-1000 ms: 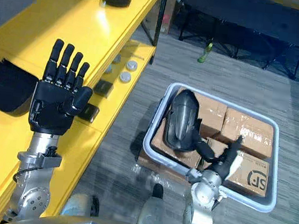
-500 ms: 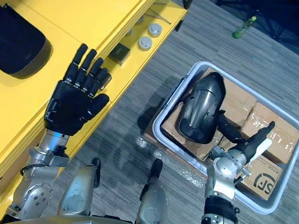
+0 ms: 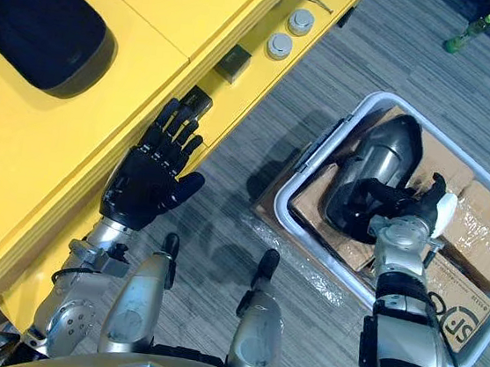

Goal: Walk over and take three plastic housings, then place them on the shelf

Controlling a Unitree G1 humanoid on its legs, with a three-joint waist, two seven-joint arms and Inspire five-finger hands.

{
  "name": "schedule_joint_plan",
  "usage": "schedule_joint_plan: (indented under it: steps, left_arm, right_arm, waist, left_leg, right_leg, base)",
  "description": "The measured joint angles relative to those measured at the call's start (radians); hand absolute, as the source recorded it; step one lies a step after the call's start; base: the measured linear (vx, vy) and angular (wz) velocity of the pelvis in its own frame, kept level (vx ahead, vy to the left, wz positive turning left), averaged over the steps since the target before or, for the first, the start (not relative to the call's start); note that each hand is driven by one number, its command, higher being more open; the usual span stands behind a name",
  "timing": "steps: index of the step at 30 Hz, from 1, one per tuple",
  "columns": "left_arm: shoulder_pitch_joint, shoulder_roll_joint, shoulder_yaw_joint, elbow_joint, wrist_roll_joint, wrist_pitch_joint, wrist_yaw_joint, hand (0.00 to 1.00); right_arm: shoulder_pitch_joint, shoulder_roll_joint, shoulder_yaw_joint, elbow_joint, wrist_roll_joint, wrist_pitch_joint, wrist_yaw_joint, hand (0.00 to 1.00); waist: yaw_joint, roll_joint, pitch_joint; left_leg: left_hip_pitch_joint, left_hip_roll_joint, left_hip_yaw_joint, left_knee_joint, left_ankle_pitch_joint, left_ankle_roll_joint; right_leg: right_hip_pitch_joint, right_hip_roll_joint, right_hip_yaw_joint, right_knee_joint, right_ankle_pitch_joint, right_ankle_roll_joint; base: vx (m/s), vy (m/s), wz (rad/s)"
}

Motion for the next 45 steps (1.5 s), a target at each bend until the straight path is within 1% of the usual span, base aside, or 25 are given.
schedule_joint_plan:
  steps: [3, 5, 8, 11, 13, 16, 18, 20, 21, 22, 25, 27, 28, 29, 30, 32, 33, 35, 36, 37, 38, 40, 41, 44, 45]
  left_arm:
    - [0.014, 0.008, 0.003, 0.007, 0.000, 0.000, 0.000, 1.00]
    - [0.026, 0.012, 0.002, 0.006, 0.000, 0.000, -0.002, 1.00]
    - [0.034, 0.017, 0.002, 0.002, 0.001, 0.003, -0.003, 1.00]
    - [0.042, 0.026, 0.006, -0.033, 0.001, 0.007, -0.010, 1.00]
    - [0.040, 0.045, 0.011, -0.073, 0.011, 0.025, -0.024, 1.00]
    - [0.051, 0.051, 0.041, -0.104, 0.021, 0.025, -0.051, 1.00]
    - [0.054, 0.054, 0.056, -0.118, 0.022, 0.025, -0.073, 1.00]
    - [0.064, 0.059, 0.072, -0.141, 0.022, 0.028, -0.088, 1.00]
    - [0.073, 0.055, 0.074, -0.148, 0.023, 0.033, -0.092, 1.00]
    - [0.076, 0.054, 0.073, -0.149, 0.024, 0.040, -0.092, 1.00]
    - [0.084, 0.028, 0.060, -0.150, 0.065, 0.085, -0.092, 1.00]
    - [0.082, 0.013, 0.044, -0.150, 0.063, 0.121, -0.092, 1.00]
    - [0.080, -0.003, 0.026, -0.150, 0.049, 0.154, -0.091, 1.00]
    - [0.080, -0.009, 0.014, -0.150, 0.039, 0.171, -0.090, 1.00]
    - [0.069, -0.018, -0.031, -0.149, 0.018, 0.210, -0.071, 1.00]
    - [0.053, -0.025, -0.060, -0.144, 0.017, 0.233, -0.044, 1.00]
    - [0.023, -0.030, -0.095, -0.128, 0.018, 0.246, 0.015, 1.00]
    - [-0.013, -0.040, -0.102, -0.081, 0.018, 0.246, 0.075, 1.00]
    - [-0.027, -0.041, -0.097, -0.063, 0.018, 0.246, 0.086, 1.00]
    - [-0.044, -0.040, -0.088, -0.025, 0.027, 0.243, 0.108, 1.00]
    - [-0.044, -0.040, -0.087, -0.017, 0.028, 0.241, 0.113, 1.00]
    - [-0.046, -0.039, -0.078, -0.009, 0.053, 0.237, 0.125, 1.00]
    - [-0.047, -0.040, -0.079, -0.009, 0.061, 0.235, 0.127, 1.00]
    - [-0.065, -0.041, -0.092, -0.005, 0.069, 0.232, 0.150, 1.00]
    - [-0.085, -0.042, -0.098, 0.013, 0.079, 0.214, 0.161, 1.00]
  right_arm:
    - [-0.014, -0.054, -0.005, 0.060, -0.037, 0.044, 0.069, 0.00]
    - [-0.016, -0.057, -0.015, 0.083, -0.060, 0.061, 0.085, 0.00]
    - [-0.021, -0.035, -0.031, 0.115, -0.084, 0.099, 0.103, 0.00]
    - [-0.012, 0.008, -0.044, 0.107, -0.103, 0.114, 0.120, 0.00]
    - [0.007, 0.050, -0.054, 0.104, -0.114, 0.139, 0.103, 0.00]
    - [0.048, 0.071, -0.067, 0.061, -0.114, 0.145, 0.082, 0.00]
    - [0.096, 0.100, -0.067, 0.006, -0.123, 0.143, 0.058, 0.00]
    - [0.138, 0.150, -0.065, -0.066, -0.150, 0.144, 0.018, 0.00]
    - [0.176, 0.185, -0.061, -0.127, -0.155, 0.149, -0.008, 0.00]
    - [0.196, 0.202, -0.061, -0.161, -0.157, 0.152, -0.019, 0.00]
    - [0.288, 0.256, -0.061, -0.375, -0.258, 0.172, -0.051, 0.00]
    - [0.320, 0.266, -0.059, -0.492, -0.322, 0.171, -0.069, 0.00]
    - [0.339, 0.269, -0.058, -0.569, -0.365, 0.167, -0.087, 0.00]
    - [0.346, 0.269, -0.054, -0.603, -0.390, 0.161, -0.094, 0.00]
    - [0.356, 0.270, -0.051, -0.680, -0.436, 0.136, -0.118, 0.00]
    - [0.360, 0.271, -0.047, -0.721, -0.468, 0.121, -0.136, 0.00]
    - [0.365, 0.273, -0.036, -0.757, -0.500, 0.093, -0.168, 0.00]
    - [0.368, 0.276, -0.015, -0.790, -0.534, 0.061, -0.195, 0.00]
    - [0.370, 0.279, -0.013, -0.804, -0.545, 0.050, -0.200, 0.00]
    - [0.382, 0.286, -0.007, -0.834, -0.546, 0.007, -0.219, 0.00]
    - [0.383, 0.291, -0.002, -0.843, -0.547, -0.008, -0.229, 0.00]
    - [0.383, 0.314, 0.017, -0.882, -0.549, -0.065, -0.268, 0.00]
    - [0.383, 0.314, 0.025, -0.888, -0.552, -0.078, -0.276, 0.00]
    - [0.383, 0.316, 0.062, -0.916, -0.584, -0.144, -0.307, 0.00]
    - [0.383, 0.322, 0.068, -0.920, -0.584, -0.166, -0.315, 0.00]
  waist:
    - [0.004, 0.001, 0.000]
    - [0.004, -0.001, 0.001]
    - [0.006, -0.003, 0.004]
    - [0.011, -0.014, 0.010]
    - [0.029, -0.018, 0.012]
    - [0.035, -0.024, 0.012]
    - [0.037, -0.029, 0.008]
    - [0.032, -0.045, -0.007]
    - [0.031, -0.054, -0.031]
    - [0.030, -0.057, -0.046]
    - [0.017, -0.056, -0.114]
    - [-0.005, -0.056, -0.158]
    - [-0.016, -0.056, -0.178]
    - [-0.024, -0.056, -0.190]
    - [-0.046, -0.057, -0.219]
    - [-0.055, -0.057, -0.227]
    - [-0.061, -0.058, -0.239]
    - [-0.080, -0.060, -0.263]
    - [-0.082, -0.060, -0.264]
    - [-0.084, -0.059, -0.275]
    - [-0.086, -0.060, -0.283]
    - [-0.094, -0.059, -0.295]
    - [-0.096, -0.058, -0.299]
    - [-0.107, -0.049, -0.322]
    - [-0.108, -0.047, -0.323]
  left_leg:
    - [-0.002, 0.000, -0.014, -0.009, 0.014, -0.003]
    - [0.005, 0.000, -0.019, -0.023, 0.024, -0.006]
    - [0.031, 0.008, -0.019, -0.040, 0.032, -0.010]
    - [0.070, 0.022, -0.017, -0.058, 0.035, -0.017]
    - [0.096, 0.033, -0.015, -0.081, 0.044, -0.025]
    - [0.137, 0.039, -0.016, -0.110, 0.053, -0.030]
    - [0.168, 0.042, -0.013, -0.141, 0.060, -0.034]
    - [0.193, 0.046, -0.006, -0.177, 0.074, -0.037]
    - [0.205, 0.051, 0.002, -0.196, 0.082, -0.045]
    - [0.211, 0.053, 0.005, -0.203, 0.086, -0.047]
    - [0.273, 0.063, 0.038, -0.259, 0.095, -0.057]
    - [0.283, 0.066, 0.047, -0.273, 0.096, -0.058]
    - [0.300, 0.069, 0.059, -0.287, 0.098, -0.061]
    - [0.305, 0.070, 0.062, -0.290, 0.098, -0.061]
    - [0.321, 0.070, 0.077, -0.299, 0.098, -0.061]
    - [0.342, 0.070, 0.091, -0.300, 0.097, -0.062]
    - [0.359, 0.072, 0.108, -0.300, 0.094, -0.065]
    - [0.365, 0.071, 0.117, -0.301, 0.092, -0.064]
    - [0.372, 0.071, 0.122, -0.301, 0.091, -0.064]
    - [0.380, 0.074, 0.136, -0.299, 0.086, -0.061]
    - [0.381, 0.075, 0.142, -0.298, 0.085, -0.062]
    - [0.389, 0.082, 0.152, -0.296, 0.084, -0.062]
    - [0.389, 0.084, 0.152, -0.295, 0.085, -0.062]
    - [0.393, 0.087, 0.154, -0.294, 0.085, -0.063]
    - [0.401, 0.087, 0.158, -0.294, 0.085, -0.063]
  right_leg:
    - [0.003, 0.001, -0.016, 0.004, -0.003, -0.004]
    - [0.008, 0.002, -0.022, 0.006, -0.005, -0.007]
    - [0.025, 0.007, -0.027, 0.012, -0.011, -0.014]
    - [0.055, 0.019, -0.027, 0.013, -0.017, -0.024]
    - [0.072, 0.030, -0.027, 0.008, -0.020, -0.027]
    - [0.107, 0.037, -0.032, -0.003, -0.022, -0.031]
    - [0.131, 0.039, -0.034, -0.008, -0.028, -0.031]
    - [0.141, 0.044, -0.034, -0.024, -0.028, -0.031]
    - [0.144, 0.047, -0.033, -0.036, -0.026, -0.029]
    - [0.144, 0.048, -0.033, -0.038, -0.026, -0.029]
    - [0.168, 0.054, -0.025, -0.054, -0.026, -0.029]
    - [0.175, 0.057, -0.024, -0.069, -0.024, -0.028]
    - [0.180, 0.059, -0.015, -0.074, -0.024, -0.027]
    - [0.182, 0.060, -0.012, -0.076, -0.024, -0.027]
    - [0.190, 0.060, -0.001, -0.085, -0.022, -0.025]
    - [0.205, 0.060, 0.009, -0.090, -0.020, -0.023]
    - [0.213, 0.060, 0.021, -0.092, -0.019, -0.021]
    - [0.220, 0.061, 0.027, -0.108, -0.007, -0.018]
    - [0.225, 0.062, 0.032, -0.111, -0.005, -0.017]
    - [0.229, 0.065, 0.043, -0.119, -0.001, -0.016]
    - [0.229, 0.066, 0.047, -0.126, 0.003, -0.015]
    - [0.230, 0.074, 0.056, -0.127, 0.006, -0.019]
    - [0.229, 0.075, 0.056, -0.127, 0.007, -0.019]
    - [0.230, 0.079, 0.059, -0.128, 0.012, -0.024]
    - [0.233, 0.079, 0.063, -0.128, 0.014, -0.025]
  base:
    - [-0.03, -0.012, 0.14]
    - [-0.01, -0.025, 0.09]
    - [0.00, -0.009, 0.01]
    - [0.01, -0.037, -0.04]
    - [0.00, -0.049, -0.02]
    - [0.02, -0.044, 0.03]
    - [0.00, 0.000, 0.00]
    - [0.05, -0.042, -0.04]
    - [0.07, -0.039, -0.10]
    - [0.10, -0.032, -0.12]
    - [0.10, -0.019, -0.21]
    - [0.05, -0.010, -0.15]
    - [0.05, -0.009, -0.17]
    - [0.05, -0.002, -0.25]
    - [0.03, 0.005, -0.19]
    - [0.02, 0.013, -0.22]
    - [-0.02, 0.023, -0.23]
    - [-0.03, 0.023, -0.19]
    - [-0.05, 0.019, -0.23]
    - [-0.07, 0.019, -0.23]
    - [-0.08, 0.018, -0.28]
    - [-0.06, 0.004, -0.16]
    - [-0.04, -0.006, -0.06]
    - [-0.01, 0.005, -0.03]
    - [-0.02, 0.020, -0.09]
